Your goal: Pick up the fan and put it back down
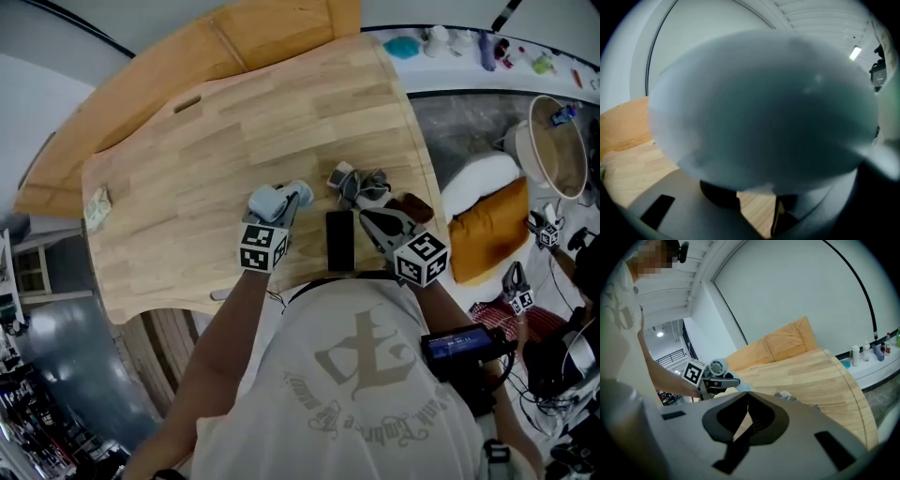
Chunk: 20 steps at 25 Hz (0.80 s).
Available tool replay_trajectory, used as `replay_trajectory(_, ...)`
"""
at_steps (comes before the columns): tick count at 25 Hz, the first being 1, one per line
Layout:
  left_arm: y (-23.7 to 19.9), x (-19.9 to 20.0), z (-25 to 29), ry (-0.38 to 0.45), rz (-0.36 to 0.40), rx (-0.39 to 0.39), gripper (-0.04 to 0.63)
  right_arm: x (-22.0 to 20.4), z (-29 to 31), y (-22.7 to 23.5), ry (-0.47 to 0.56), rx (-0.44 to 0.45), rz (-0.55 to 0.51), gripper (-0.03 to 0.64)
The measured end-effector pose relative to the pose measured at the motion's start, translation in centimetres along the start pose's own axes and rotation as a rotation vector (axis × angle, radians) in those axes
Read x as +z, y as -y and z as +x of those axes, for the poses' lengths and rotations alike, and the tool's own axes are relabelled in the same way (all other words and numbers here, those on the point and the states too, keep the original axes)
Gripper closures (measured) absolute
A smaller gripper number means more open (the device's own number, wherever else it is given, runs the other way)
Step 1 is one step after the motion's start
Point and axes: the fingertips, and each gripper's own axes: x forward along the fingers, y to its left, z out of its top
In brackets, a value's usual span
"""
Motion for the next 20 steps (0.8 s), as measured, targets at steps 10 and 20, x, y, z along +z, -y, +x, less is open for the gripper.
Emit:
replay_trajectory(10, -0.3, 0.1, 5.7, -0.073, 0.084, -0.026, 0.439, -0.5, 0.2, 2.0, -0.021, -0.018, 0.039, 0.603)
replay_trajectory(20, -1.0, -0.9, 10.0, -0.175, 0.144, 0.005, 0.439, -1.2, -0.6, 3.8, -0.026, -0.053, 0.085, 0.603)
